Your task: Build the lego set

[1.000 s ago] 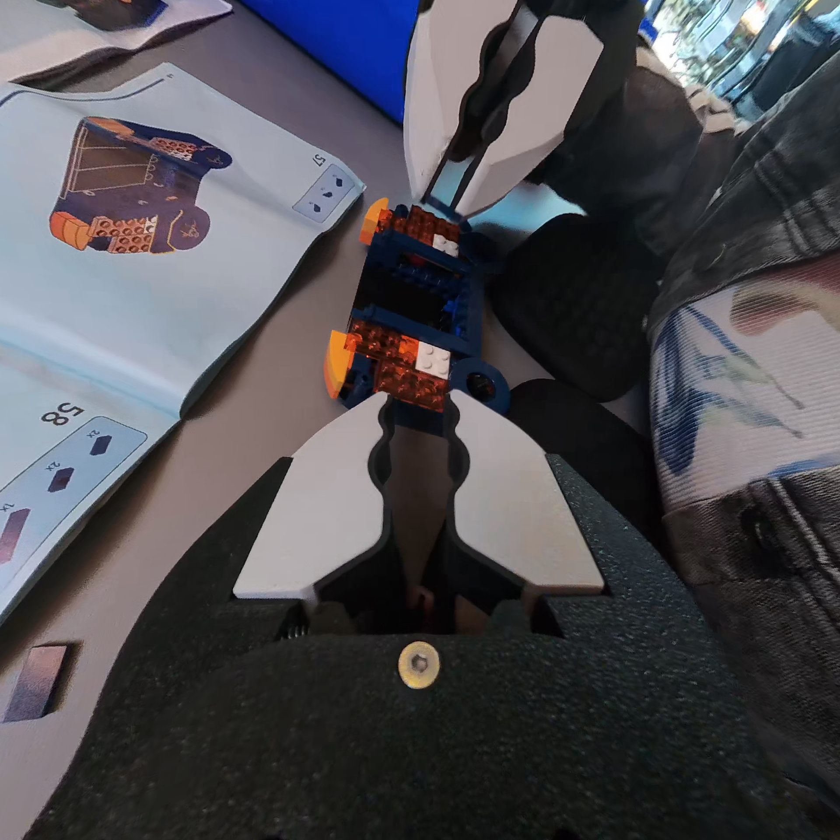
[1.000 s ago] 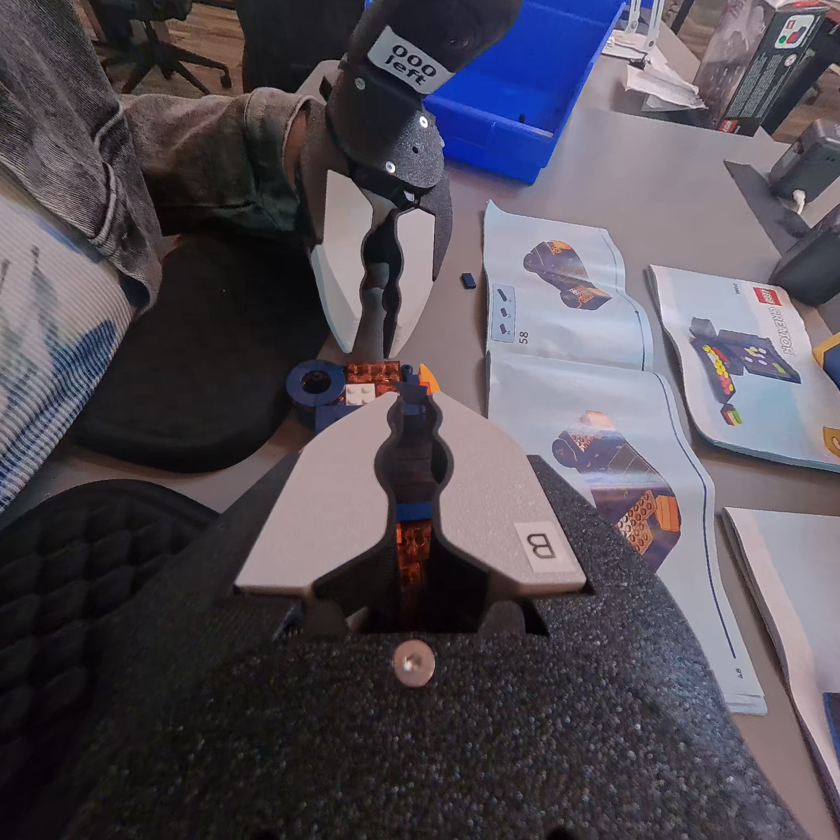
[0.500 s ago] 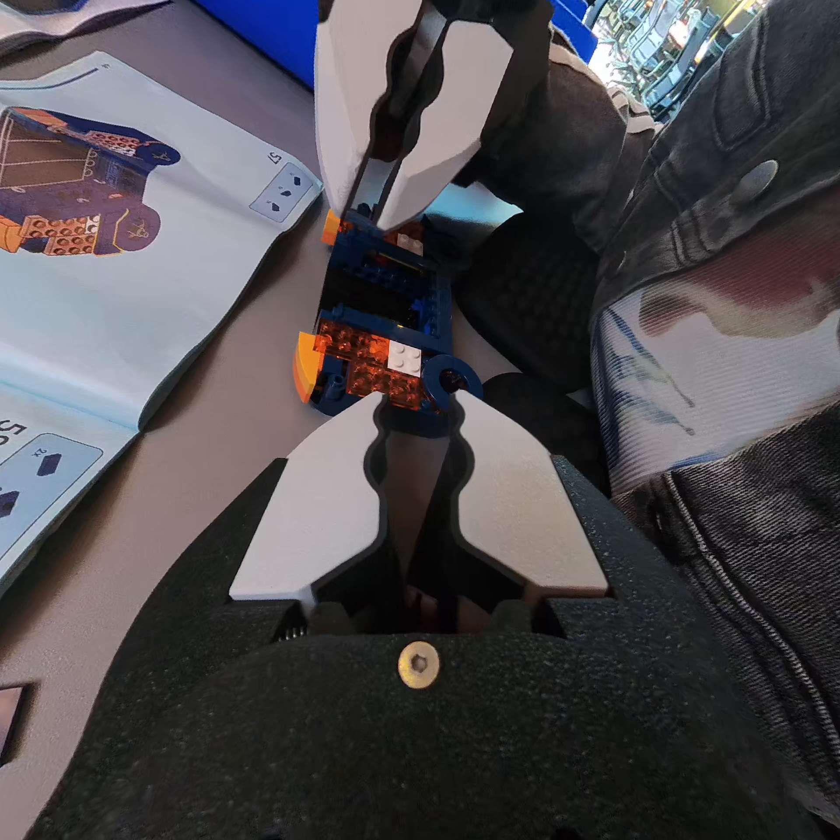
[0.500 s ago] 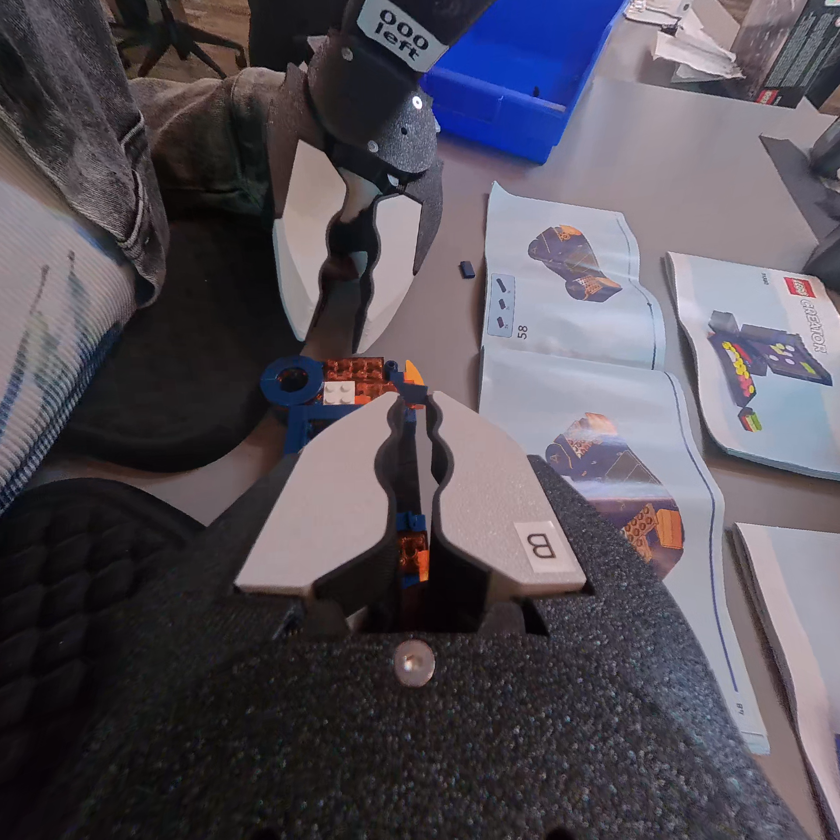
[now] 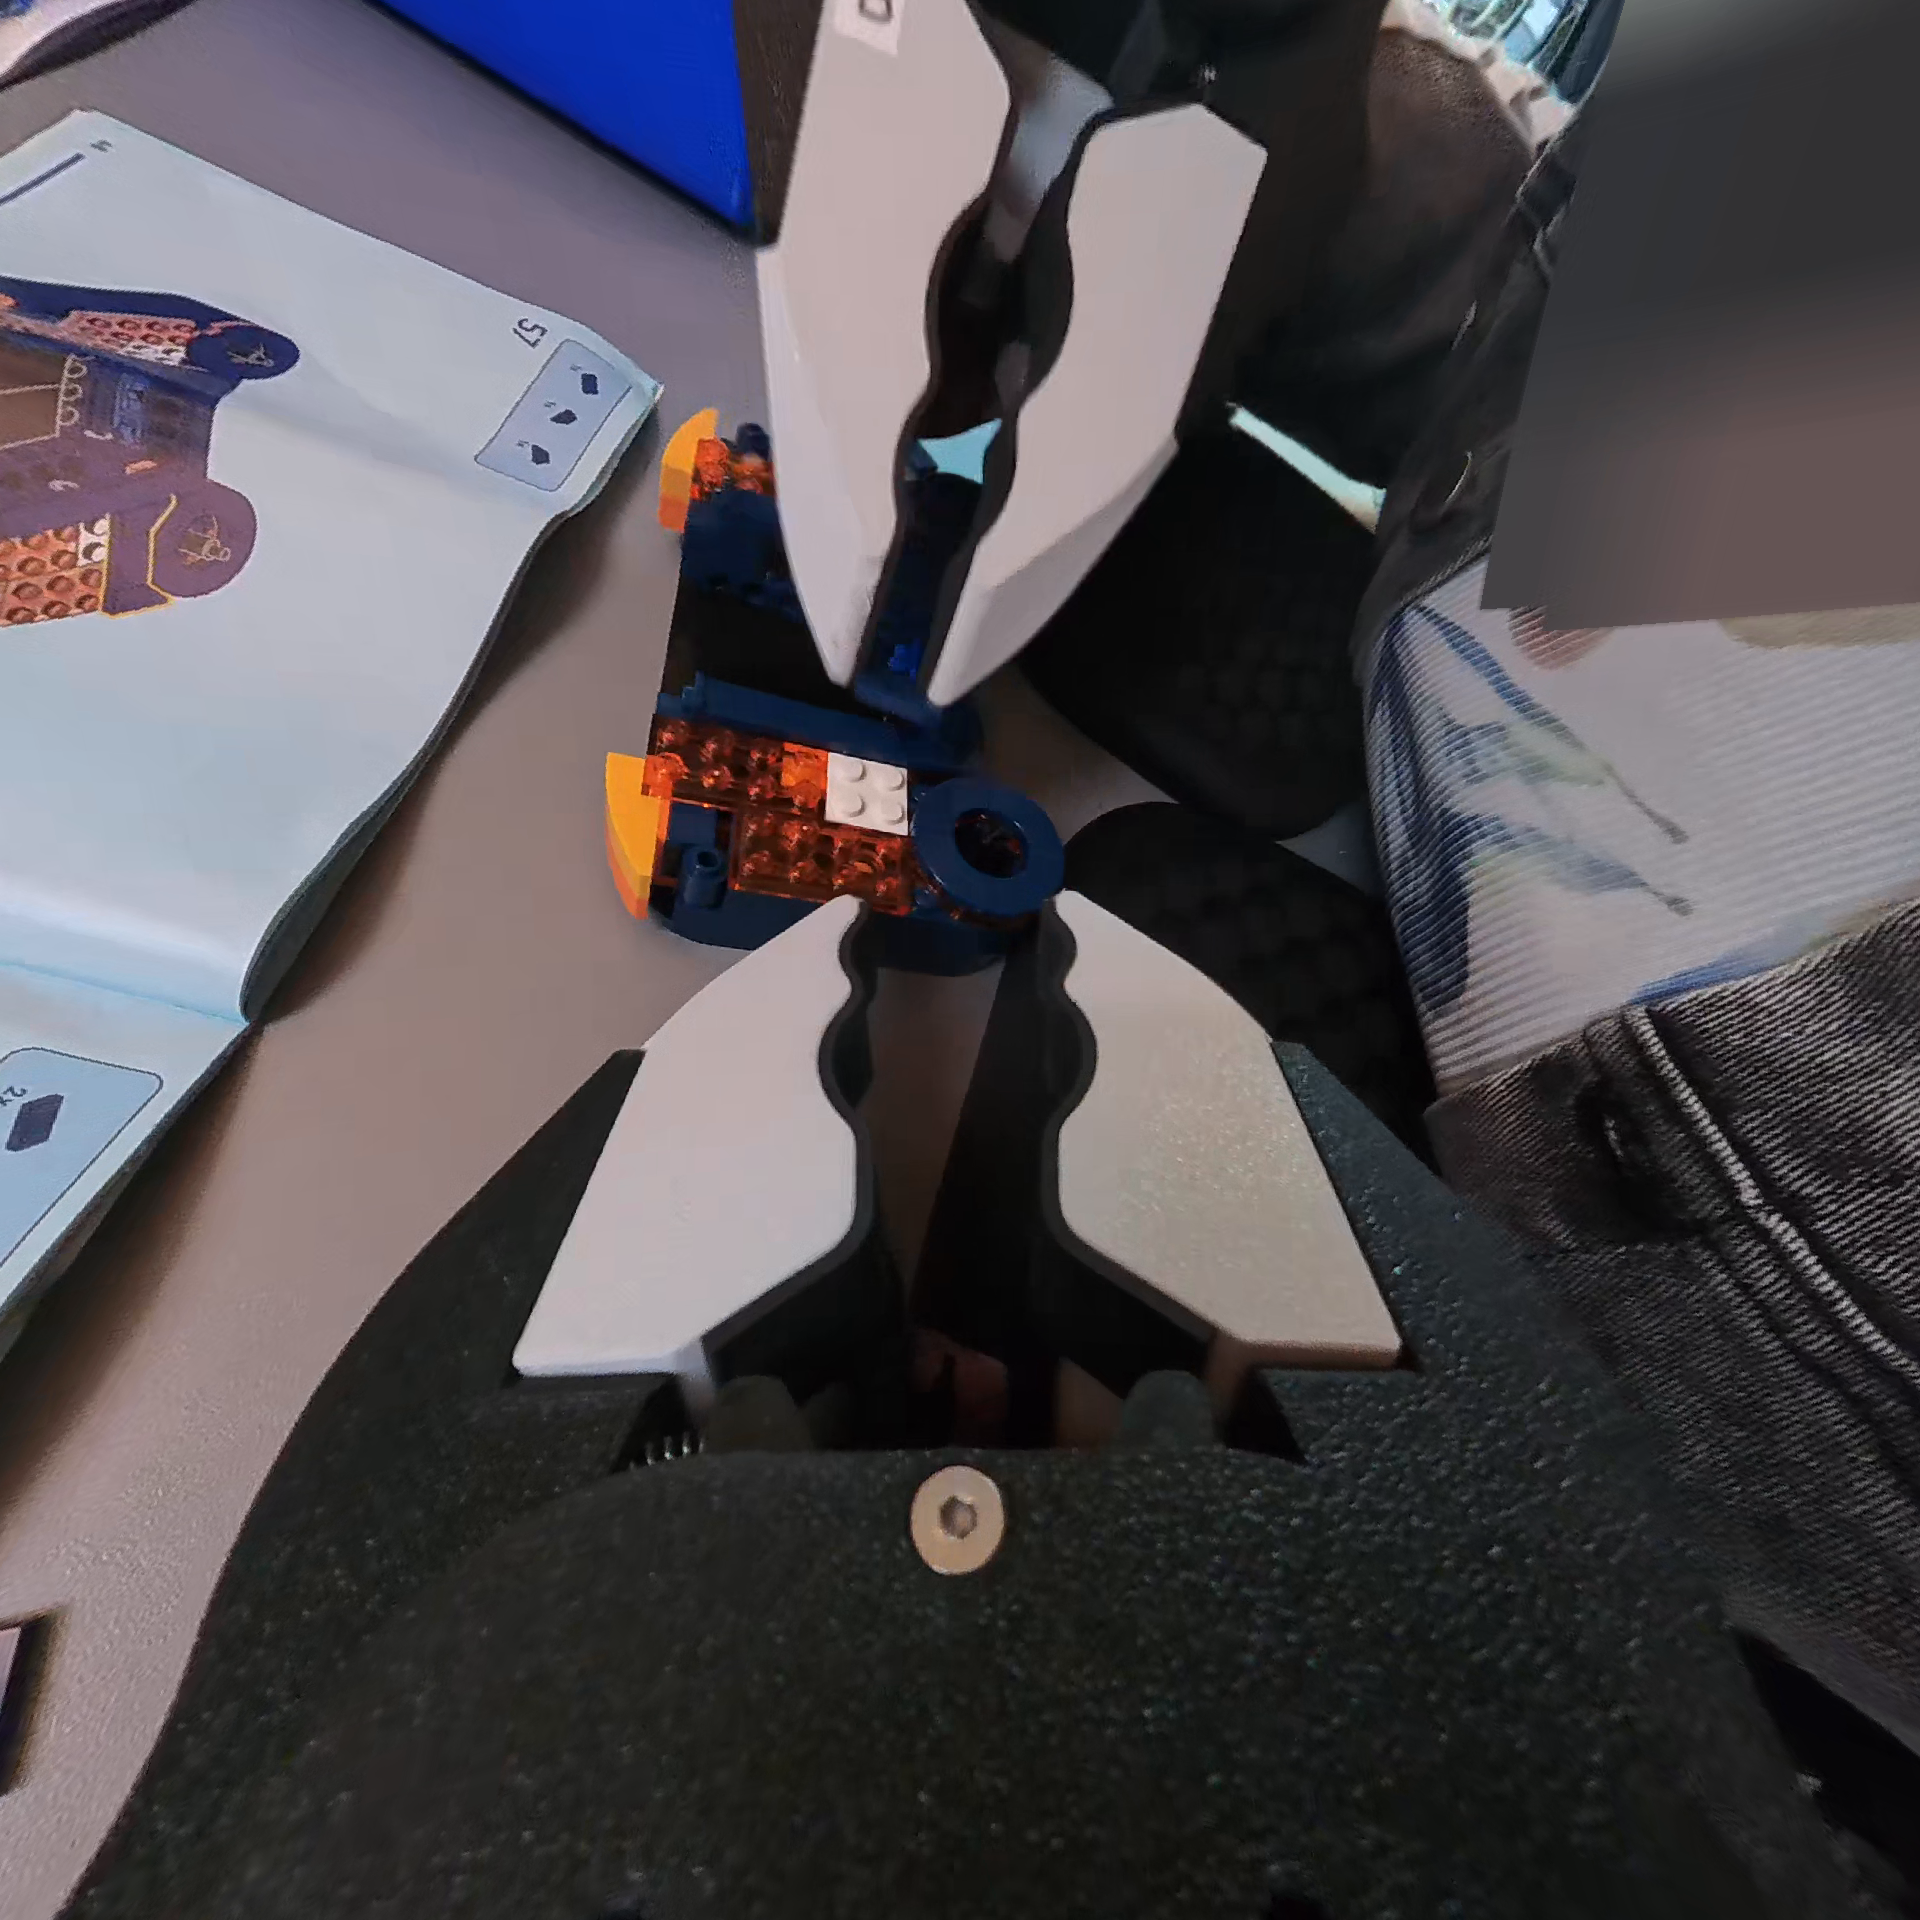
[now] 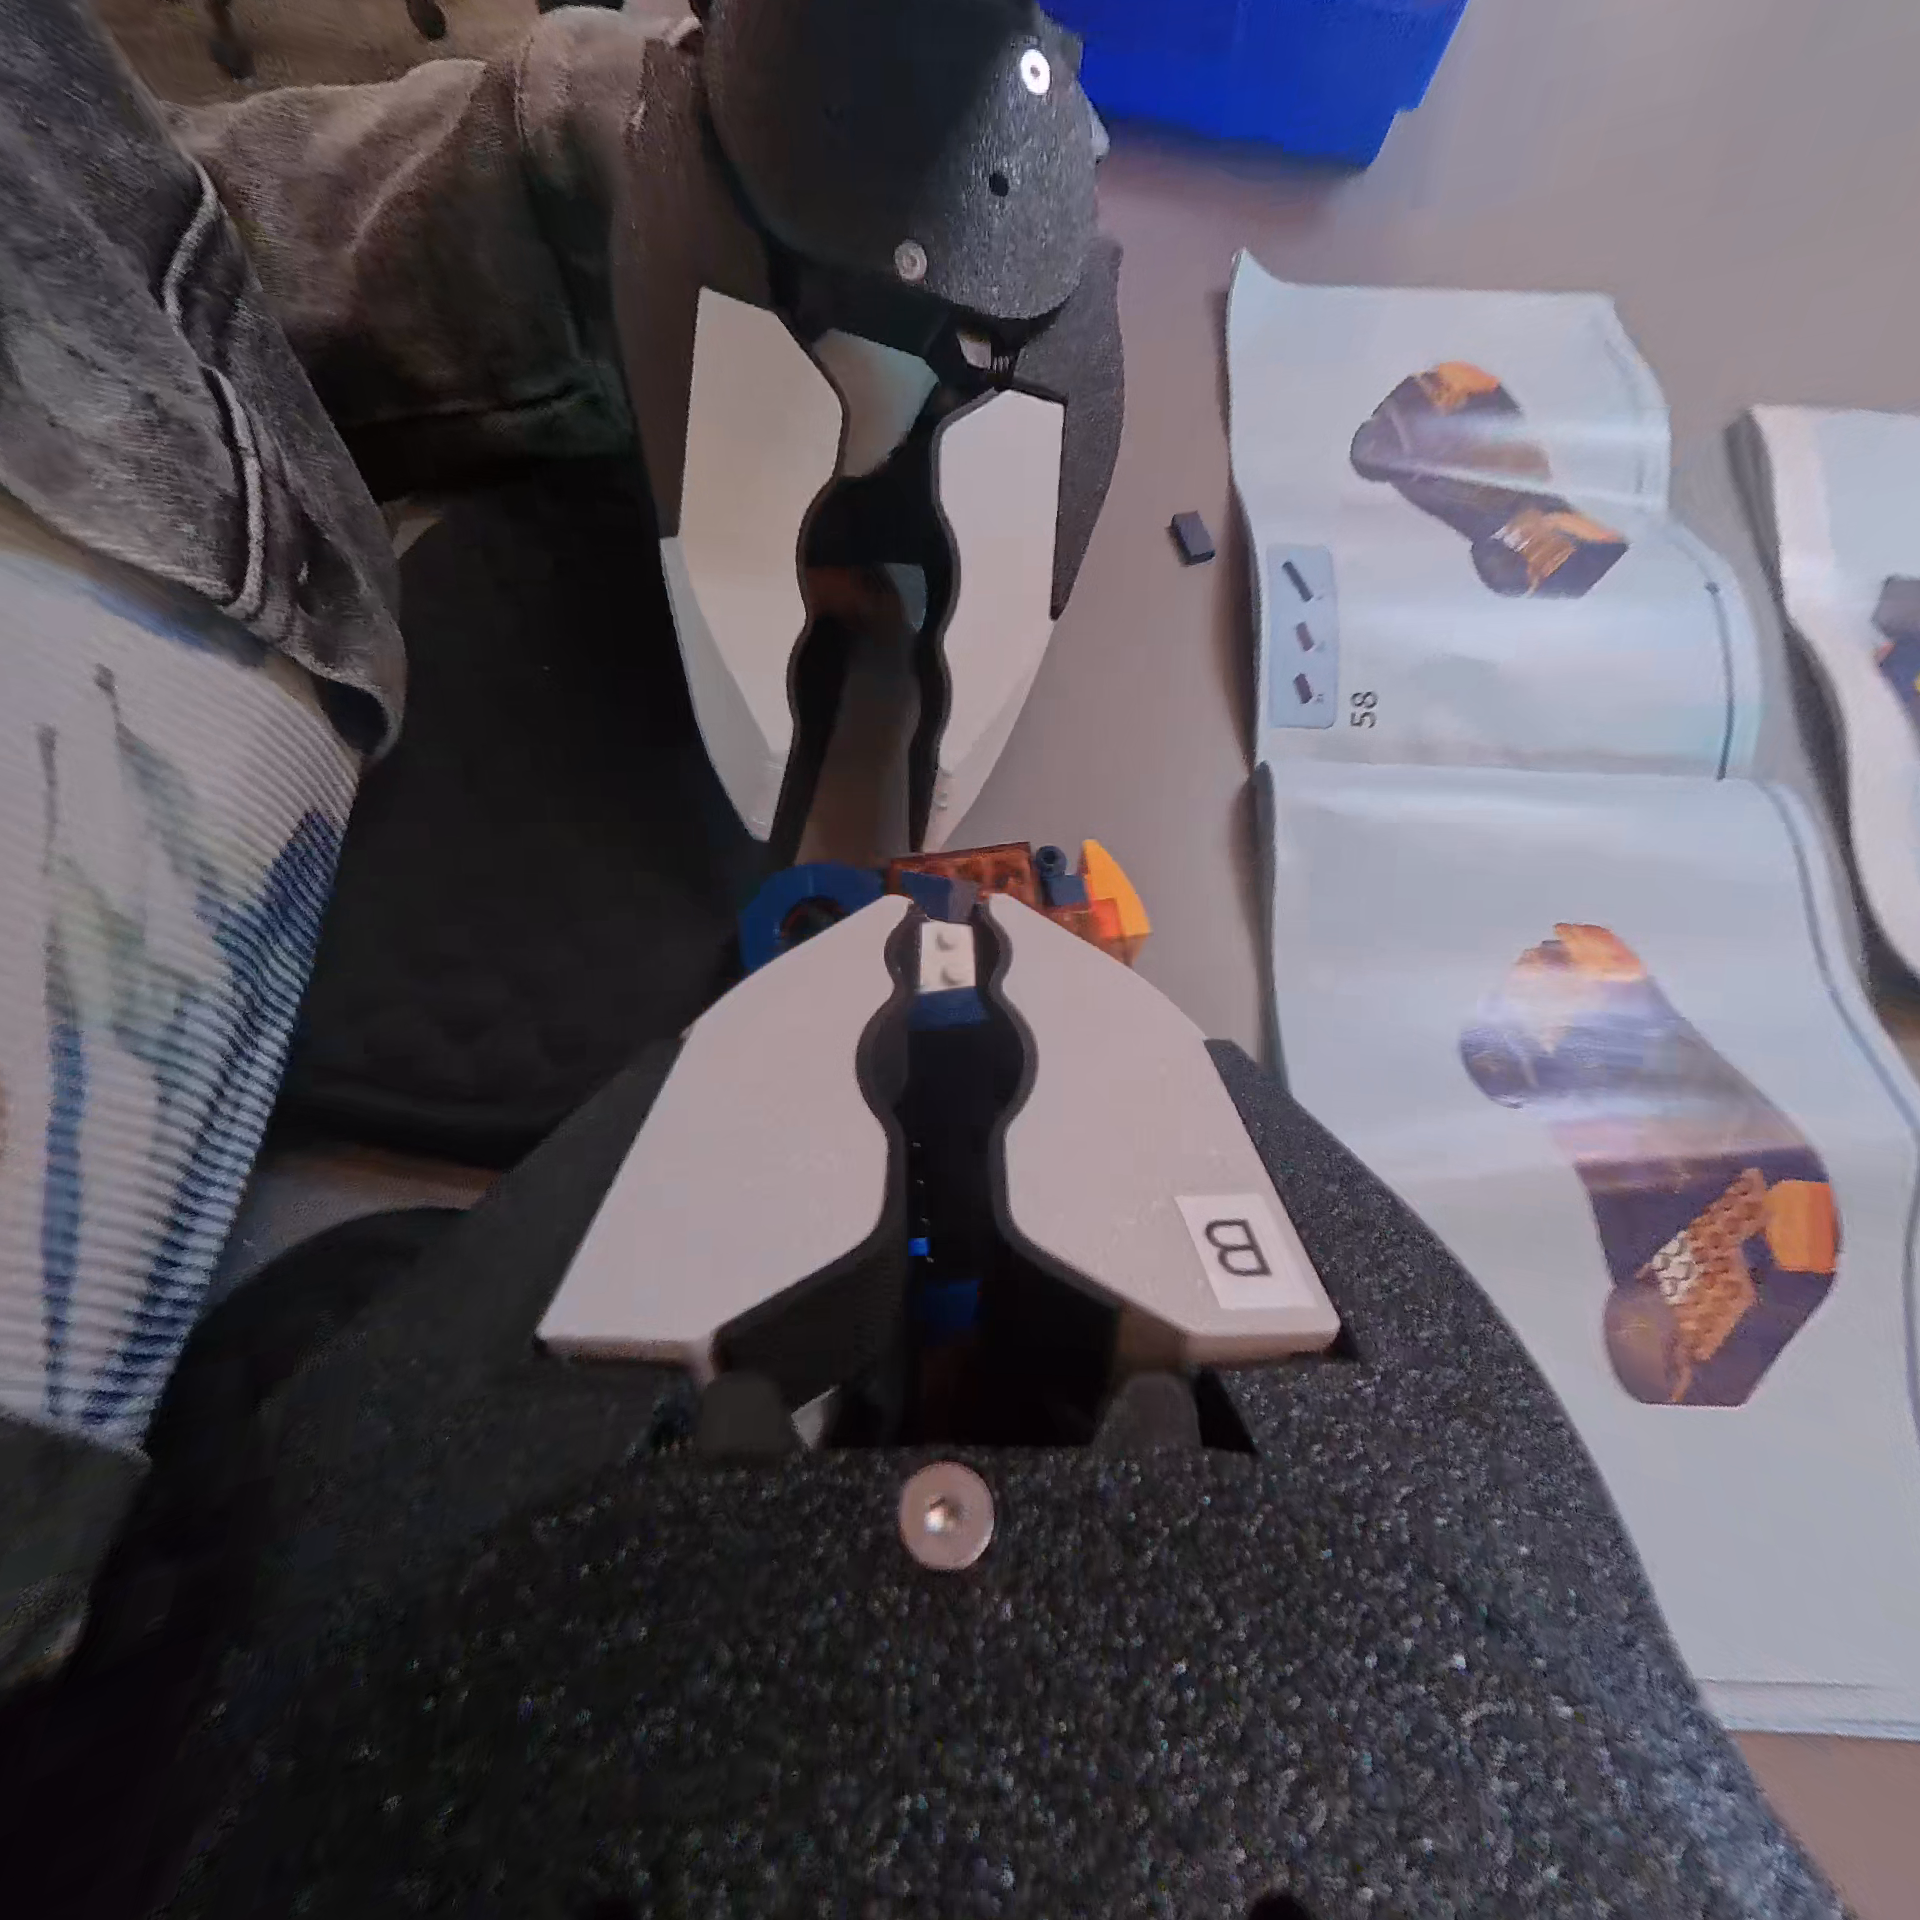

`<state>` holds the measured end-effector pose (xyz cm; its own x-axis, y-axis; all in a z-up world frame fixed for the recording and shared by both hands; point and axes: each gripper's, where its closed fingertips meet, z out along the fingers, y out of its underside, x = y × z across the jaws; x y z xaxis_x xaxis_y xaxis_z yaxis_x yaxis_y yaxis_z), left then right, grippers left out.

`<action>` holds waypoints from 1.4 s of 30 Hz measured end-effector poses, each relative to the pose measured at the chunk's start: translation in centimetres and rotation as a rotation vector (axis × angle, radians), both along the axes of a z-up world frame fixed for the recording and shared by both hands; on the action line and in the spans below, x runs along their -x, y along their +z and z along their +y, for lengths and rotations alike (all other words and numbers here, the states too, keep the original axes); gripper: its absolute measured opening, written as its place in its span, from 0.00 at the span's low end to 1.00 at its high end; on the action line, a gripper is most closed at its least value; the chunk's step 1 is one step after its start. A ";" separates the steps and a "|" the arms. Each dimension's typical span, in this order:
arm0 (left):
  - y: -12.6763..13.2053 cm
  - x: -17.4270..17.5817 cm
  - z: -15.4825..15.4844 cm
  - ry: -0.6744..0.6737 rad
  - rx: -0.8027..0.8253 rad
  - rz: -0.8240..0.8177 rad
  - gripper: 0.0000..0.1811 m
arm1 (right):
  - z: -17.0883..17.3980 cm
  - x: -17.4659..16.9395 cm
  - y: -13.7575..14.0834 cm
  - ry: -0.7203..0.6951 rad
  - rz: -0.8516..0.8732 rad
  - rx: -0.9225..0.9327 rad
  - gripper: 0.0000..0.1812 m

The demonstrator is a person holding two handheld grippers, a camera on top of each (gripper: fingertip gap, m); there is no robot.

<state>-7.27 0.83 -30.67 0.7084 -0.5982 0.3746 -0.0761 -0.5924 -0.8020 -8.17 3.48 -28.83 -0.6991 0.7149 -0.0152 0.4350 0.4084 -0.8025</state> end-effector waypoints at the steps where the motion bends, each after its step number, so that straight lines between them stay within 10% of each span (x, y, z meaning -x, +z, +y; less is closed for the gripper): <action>1: 0.0 -0.1 -0.1 -0.006 -0.007 0.011 0.16 | -0.3 -0.1 -0.1 -0.018 -0.012 -0.003 0.05; 19: 0.4 -0.7 -0.8 -0.060 -0.130 0.109 0.16 | -2.4 0.1 -1.3 -0.099 -0.088 -0.119 0.05; 30: 0.5 -0.2 -0.4 -0.020 -0.122 0.093 0.16 | -0.2 0.6 4.3 -0.132 0.102 0.506 0.05; 42: 0.0 -0.5 -0.6 -0.043 -0.106 0.126 0.17 | -1.8 0.3 -1.2 0.070 -0.101 -0.126 0.05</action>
<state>-6.77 0.19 -30.69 0.7186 -0.6607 0.2171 -0.2038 -0.4986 -0.8425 -8.48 1.69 -30.01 -0.7466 0.6652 -0.0013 0.4778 0.5350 -0.6968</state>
